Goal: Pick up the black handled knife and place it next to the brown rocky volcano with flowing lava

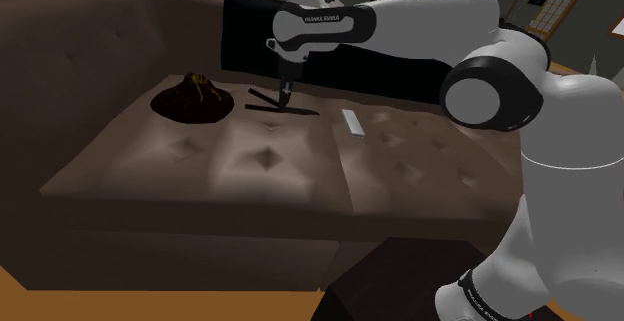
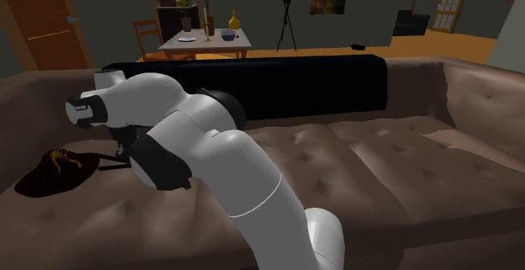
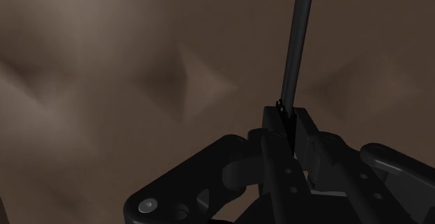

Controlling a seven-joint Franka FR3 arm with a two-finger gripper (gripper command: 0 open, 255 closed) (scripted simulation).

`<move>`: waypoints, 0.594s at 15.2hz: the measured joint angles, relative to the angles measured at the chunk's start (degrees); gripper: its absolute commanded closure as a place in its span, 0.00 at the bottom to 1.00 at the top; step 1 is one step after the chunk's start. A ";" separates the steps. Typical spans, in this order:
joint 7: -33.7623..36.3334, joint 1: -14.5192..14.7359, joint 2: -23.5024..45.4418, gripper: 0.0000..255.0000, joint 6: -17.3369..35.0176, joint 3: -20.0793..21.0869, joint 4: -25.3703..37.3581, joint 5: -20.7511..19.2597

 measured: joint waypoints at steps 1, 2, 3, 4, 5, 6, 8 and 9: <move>-0.15 -0.03 0.26 1.00 0.67 0.07 -0.44 0.13; -0.27 0.00 0.52 1.00 1.47 0.15 -1.00 0.27; -0.38 -0.08 0.98 1.00 2.02 0.26 -1.11 0.44; -0.49 -0.04 1.05 1.00 2.58 0.30 -1.63 0.52; -0.64 -0.02 1.26 1.00 3.34 0.37 -2.20 0.64; -0.75 0.05 1.23 1.00 3.90 0.39 -2.82 0.69; -0.93 0.14 1.62 1.00 5.25 0.54 -3.81 0.93; -1.08 0.15 1.81 1.00 5.94 0.61 -4.33 1.06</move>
